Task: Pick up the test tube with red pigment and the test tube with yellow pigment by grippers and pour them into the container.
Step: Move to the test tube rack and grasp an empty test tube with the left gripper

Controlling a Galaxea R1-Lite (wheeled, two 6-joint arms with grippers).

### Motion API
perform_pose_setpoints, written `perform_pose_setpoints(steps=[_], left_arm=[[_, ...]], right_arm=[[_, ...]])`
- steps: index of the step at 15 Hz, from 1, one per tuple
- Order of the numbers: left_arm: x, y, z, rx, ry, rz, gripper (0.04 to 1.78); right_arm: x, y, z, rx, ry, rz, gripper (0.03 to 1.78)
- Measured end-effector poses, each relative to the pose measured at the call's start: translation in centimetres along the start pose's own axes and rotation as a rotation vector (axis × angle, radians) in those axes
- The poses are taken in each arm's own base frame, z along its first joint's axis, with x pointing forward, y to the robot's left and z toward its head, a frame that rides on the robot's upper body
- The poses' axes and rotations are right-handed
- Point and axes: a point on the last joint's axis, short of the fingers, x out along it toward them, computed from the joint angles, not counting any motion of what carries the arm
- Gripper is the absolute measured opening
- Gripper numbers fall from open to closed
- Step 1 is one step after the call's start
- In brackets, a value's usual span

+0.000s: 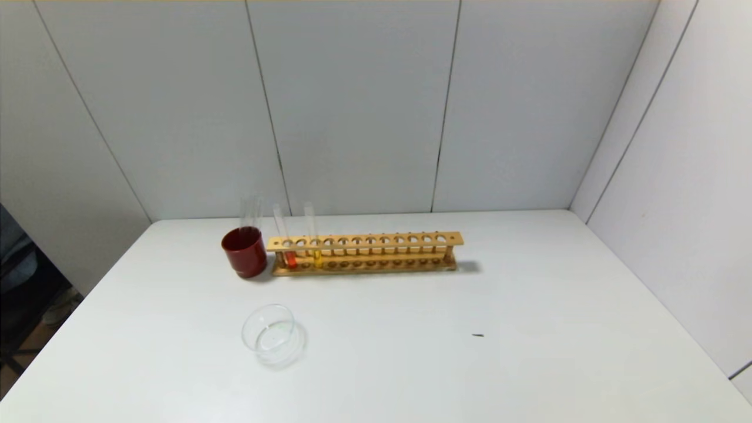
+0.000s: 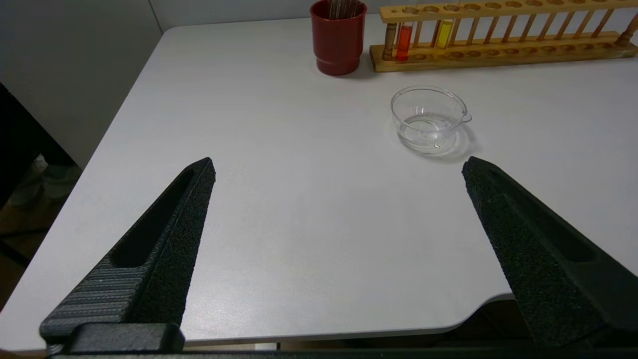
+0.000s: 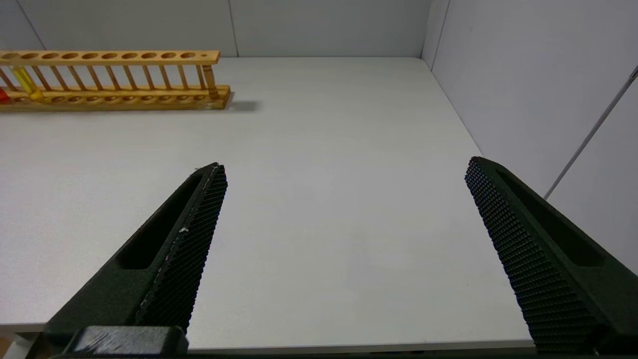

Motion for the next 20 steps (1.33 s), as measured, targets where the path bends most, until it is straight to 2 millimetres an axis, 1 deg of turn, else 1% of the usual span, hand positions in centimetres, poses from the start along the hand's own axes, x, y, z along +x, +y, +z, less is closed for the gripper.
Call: perform_pose_setpoints(steps=[17,19,20], left_arm=[[0.0,0.0,0.0,0.007,-0.003,0.002,1.75],[-0.2,0.0,0.5,0.015,-0.005,-0.007,1.75],[-0.6,0.0,1.3,0.016,-0.016,-0.013,1.75]], right_arm=[[0.0,0.0,0.0,0.0,0.0,0.0,1.75],[0.0,0.0,0.0,0.0,0.0,0.0,1.75],[0.0,0.0,0.0,0.0,0.0,0.0,1.75]])
